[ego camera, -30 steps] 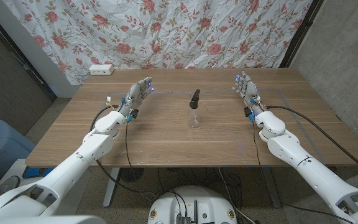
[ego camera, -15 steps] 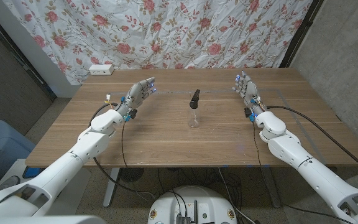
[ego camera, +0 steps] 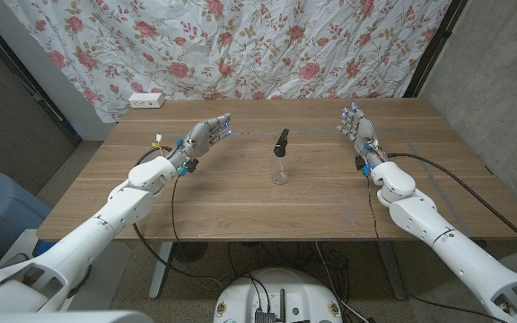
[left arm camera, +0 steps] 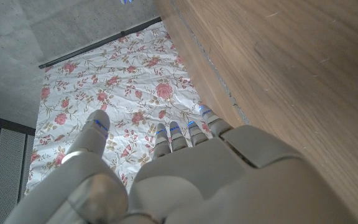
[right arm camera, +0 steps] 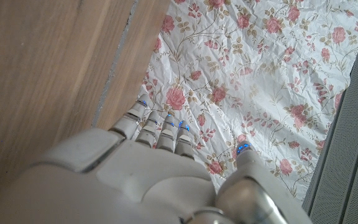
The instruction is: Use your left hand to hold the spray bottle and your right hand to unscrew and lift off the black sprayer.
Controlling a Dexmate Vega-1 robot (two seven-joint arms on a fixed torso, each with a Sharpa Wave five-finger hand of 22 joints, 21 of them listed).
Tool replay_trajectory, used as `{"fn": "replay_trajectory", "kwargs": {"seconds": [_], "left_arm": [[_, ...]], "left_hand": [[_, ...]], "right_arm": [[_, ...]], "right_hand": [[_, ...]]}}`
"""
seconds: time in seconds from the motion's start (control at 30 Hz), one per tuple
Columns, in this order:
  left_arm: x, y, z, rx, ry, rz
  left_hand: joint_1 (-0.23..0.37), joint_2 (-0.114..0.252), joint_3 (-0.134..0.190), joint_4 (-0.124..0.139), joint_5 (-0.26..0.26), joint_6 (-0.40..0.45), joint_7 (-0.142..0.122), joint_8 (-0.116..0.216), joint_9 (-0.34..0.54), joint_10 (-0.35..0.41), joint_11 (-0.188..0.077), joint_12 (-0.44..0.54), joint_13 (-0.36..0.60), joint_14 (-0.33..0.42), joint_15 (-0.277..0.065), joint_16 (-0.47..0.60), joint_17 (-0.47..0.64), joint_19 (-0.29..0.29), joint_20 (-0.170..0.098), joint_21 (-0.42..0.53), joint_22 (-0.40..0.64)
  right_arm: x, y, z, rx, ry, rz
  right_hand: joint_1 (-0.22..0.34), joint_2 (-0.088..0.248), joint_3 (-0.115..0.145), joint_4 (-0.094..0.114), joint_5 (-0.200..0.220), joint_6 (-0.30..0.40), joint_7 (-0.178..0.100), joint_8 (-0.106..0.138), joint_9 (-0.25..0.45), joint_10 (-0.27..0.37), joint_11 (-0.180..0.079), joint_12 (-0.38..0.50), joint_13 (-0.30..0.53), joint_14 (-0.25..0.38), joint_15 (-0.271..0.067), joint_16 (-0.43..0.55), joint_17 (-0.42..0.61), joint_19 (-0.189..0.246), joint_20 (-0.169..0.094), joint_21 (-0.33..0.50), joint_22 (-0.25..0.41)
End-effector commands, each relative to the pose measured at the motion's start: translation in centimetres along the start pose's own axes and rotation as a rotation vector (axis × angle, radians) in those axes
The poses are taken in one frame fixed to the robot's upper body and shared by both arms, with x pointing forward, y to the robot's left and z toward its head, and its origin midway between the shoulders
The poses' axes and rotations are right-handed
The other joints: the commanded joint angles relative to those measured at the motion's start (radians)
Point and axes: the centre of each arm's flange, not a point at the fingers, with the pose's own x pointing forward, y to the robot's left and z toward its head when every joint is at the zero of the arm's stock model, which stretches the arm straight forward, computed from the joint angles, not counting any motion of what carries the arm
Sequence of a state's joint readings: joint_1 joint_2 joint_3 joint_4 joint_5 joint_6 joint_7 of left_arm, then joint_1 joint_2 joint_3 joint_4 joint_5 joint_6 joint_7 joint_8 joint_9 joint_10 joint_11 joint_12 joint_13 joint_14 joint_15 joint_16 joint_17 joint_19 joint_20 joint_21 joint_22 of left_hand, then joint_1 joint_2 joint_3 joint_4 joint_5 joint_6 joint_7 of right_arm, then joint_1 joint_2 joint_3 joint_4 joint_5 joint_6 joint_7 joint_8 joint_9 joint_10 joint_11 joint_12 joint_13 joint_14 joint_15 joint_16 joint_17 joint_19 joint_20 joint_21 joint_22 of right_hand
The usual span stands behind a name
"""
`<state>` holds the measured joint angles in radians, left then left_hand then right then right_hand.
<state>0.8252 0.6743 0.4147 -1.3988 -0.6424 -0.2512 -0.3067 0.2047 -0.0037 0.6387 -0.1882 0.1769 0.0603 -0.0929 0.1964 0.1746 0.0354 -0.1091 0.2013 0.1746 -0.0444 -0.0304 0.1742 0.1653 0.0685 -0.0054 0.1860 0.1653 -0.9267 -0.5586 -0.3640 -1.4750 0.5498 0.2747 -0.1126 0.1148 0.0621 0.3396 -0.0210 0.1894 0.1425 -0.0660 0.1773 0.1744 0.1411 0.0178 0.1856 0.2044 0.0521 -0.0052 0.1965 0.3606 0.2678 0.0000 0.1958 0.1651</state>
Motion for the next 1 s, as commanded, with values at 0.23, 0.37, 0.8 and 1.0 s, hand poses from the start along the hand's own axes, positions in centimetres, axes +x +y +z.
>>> {"fn": "replay_trajectory", "kwargs": {"seconds": [0.23, 0.37, 0.8, 1.0], "left_arm": [[1.4, -1.5, 0.8, 0.055, 0.008, -0.164], [2.0, -1.9, 1.1, 0.060, 0.005, -0.196], [2.6, -2.4, 1.3, 0.106, 0.004, -0.314], [2.1, -2.4, 1.0, 0.116, 0.017, -0.367]], "left_hand": [[0.037, -0.002, 0.016, -0.004, 0.010, -0.009, -0.002, 0.003, 0.005, -0.004, -0.012, -0.004, 0.006, 0.009, -0.033, 0.006, 0.004, 0.012, 0.001, 0.001, 0.001], [0.048, -0.003, 0.021, -0.005, 0.011, -0.011, -0.003, 0.004, 0.005, -0.004, -0.008, -0.005, 0.006, 0.010, -0.031, 0.005, 0.004, 0.013, 0.004, 0.000, 0.001], [0.093, -0.005, 0.040, -0.005, 0.016, -0.034, -0.012, -0.001, 0.006, -0.017, -0.005, -0.008, 0.007, -0.006, -0.025, 0.000, 0.004, 0.002, 0.008, -0.006, 0.001], [0.118, -0.009, 0.050, -0.005, 0.017, -0.049, -0.014, -0.003, 0.006, -0.037, -0.003, -0.013, 0.007, -0.025, -0.021, -0.004, 0.004, -0.011, 0.005, -0.009, 0.000]], "right_arm": [[-1.3, -0.4, -0.2, 0.001, -0.003, 0.003], [-1.7, -0.4, -0.3, 0.003, -0.002, 0.001], [-2.7, -0.2, -0.1, -0.004, -0.006, 0.000], [-3.2, 0.0, 0.0, -0.004, -0.007, -0.003]], "right_hand": [[-0.001, 0.004, 0.002, -0.006, 0.002, -0.002, 0.003, 0.007, 0.004, 0.001, 0.002, 0.009, -0.001, 0.003, 0.002, 0.006, -0.003, 0.010, -0.002, -0.001, 0.005], [-0.002, 0.004, 0.002, -0.007, 0.002, -0.002, 0.003, 0.007, 0.004, 0.001, 0.002, 0.009, -0.002, 0.004, 0.004, 0.007, -0.004, 0.010, -0.002, -0.001, 0.005], [-0.005, 0.006, 0.000, -0.011, 0.002, -0.006, 0.004, 0.007, 0.004, 0.000, 0.003, 0.009, -0.004, 0.002, 0.004, 0.008, -0.008, 0.011, -0.001, -0.002, 0.005], [-0.007, 0.007, -0.001, -0.012, 0.002, -0.009, 0.005, 0.006, 0.004, -0.002, 0.004, 0.009, -0.004, 0.002, 0.005, 0.008, -0.009, 0.011, -0.001, -0.002, 0.005]]}}
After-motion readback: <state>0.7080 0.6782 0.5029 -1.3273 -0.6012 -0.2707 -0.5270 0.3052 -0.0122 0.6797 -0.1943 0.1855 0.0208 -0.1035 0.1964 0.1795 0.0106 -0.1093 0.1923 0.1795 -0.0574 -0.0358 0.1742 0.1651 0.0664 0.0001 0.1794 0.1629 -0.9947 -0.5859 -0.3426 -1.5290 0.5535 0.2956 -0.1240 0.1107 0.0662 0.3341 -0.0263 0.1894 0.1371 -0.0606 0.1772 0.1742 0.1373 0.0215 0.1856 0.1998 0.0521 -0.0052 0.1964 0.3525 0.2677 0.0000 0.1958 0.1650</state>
